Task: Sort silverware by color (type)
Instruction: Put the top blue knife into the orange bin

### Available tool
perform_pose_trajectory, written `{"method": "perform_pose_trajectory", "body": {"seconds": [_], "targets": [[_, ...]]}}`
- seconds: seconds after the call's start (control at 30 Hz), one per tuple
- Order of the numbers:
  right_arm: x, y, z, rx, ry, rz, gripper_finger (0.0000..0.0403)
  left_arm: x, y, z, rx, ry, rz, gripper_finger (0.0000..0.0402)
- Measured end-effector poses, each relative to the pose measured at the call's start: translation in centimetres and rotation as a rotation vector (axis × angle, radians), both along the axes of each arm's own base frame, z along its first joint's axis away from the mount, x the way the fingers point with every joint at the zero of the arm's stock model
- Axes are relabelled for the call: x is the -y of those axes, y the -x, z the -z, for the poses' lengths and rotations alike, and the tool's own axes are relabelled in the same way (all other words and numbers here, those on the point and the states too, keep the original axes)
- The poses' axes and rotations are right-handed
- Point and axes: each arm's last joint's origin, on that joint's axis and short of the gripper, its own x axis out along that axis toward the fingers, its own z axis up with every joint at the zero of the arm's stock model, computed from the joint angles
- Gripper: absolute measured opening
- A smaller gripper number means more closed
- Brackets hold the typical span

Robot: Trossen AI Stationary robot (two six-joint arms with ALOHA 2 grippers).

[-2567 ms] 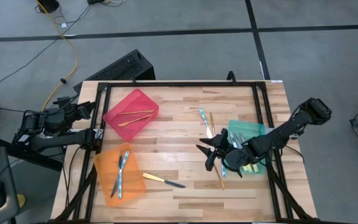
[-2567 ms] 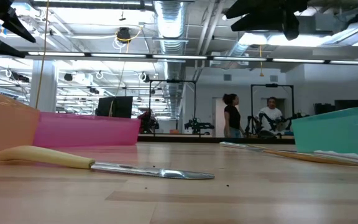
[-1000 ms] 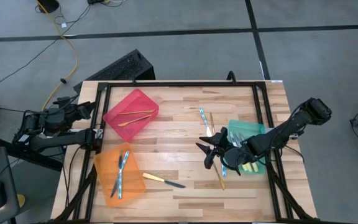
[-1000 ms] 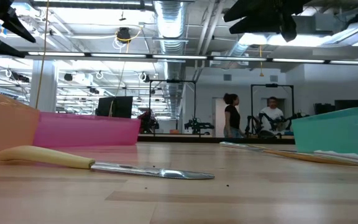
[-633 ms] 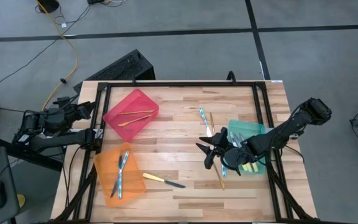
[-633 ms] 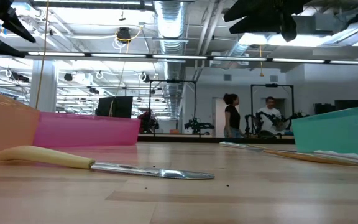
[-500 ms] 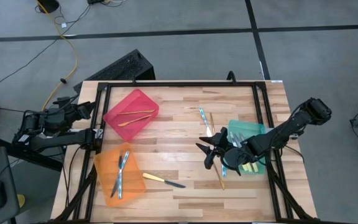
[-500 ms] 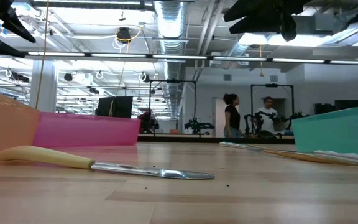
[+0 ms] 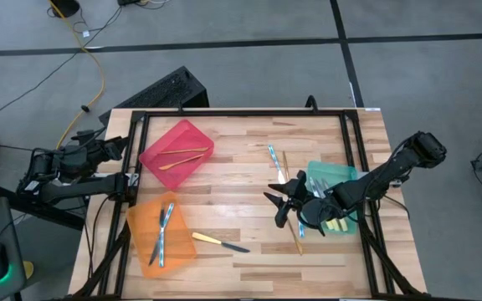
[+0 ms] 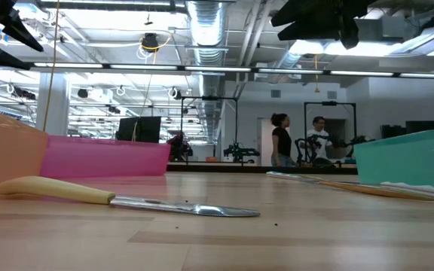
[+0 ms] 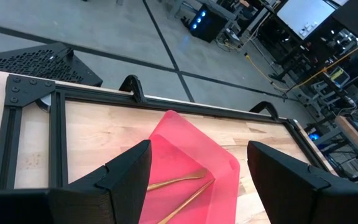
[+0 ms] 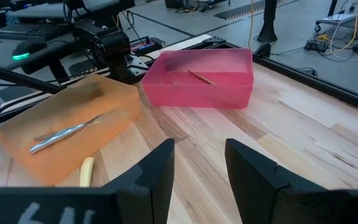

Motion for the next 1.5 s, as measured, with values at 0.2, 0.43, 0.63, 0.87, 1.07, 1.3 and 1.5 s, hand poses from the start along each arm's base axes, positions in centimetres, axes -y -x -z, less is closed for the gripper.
{"method": "perform_pose_trajectory", "body": {"seconds": [0.2, 0.43, 0.63, 0.87, 1.07, 1.3, 1.5], "targets": [[0.0, 0.0, -0.1, -0.001, 0.02, -0.007, 0.0166, 0.0, 0.0, 0.0, 0.0, 0.0, 0.0, 0.0247], [-0.2, -0.3, -0.8, 0.033, 0.069, -0.032, 0.0166, 0.0, 0.0, 0.0, 0.001, -0.001, -0.003, 0.0247], [-0.3, -0.4, -1.0, 0.042, 0.071, -0.063, 0.0166, 0.0, 0.0, 0.0, 0.001, -0.001, -0.003, 0.0247], [0.0, -0.6, -1.2, 0.061, 0.059, -0.073, 0.0166, 0.0, 0.0, 0.0, 0.001, -0.004, -0.009, 0.0247], [0.6, -1.1, -1.5, 0.078, 0.068, -0.105, 0.0166, 0.0, 0.0, 0.0, 0.001, -0.004, -0.009, 0.0247], [1.1, -2.8, -0.4, 0.085, 0.081, -0.152, 0.0166, 0.0, 0.0, 0.0, 0.001, -0.004, -0.01, 0.0247], [0.2, -5.4, 1.9, 0.124, 0.11, -0.244, 0.0166, 0.0, 0.0, 0.0, 0.002, -0.004, -0.01, 0.0247]]}}
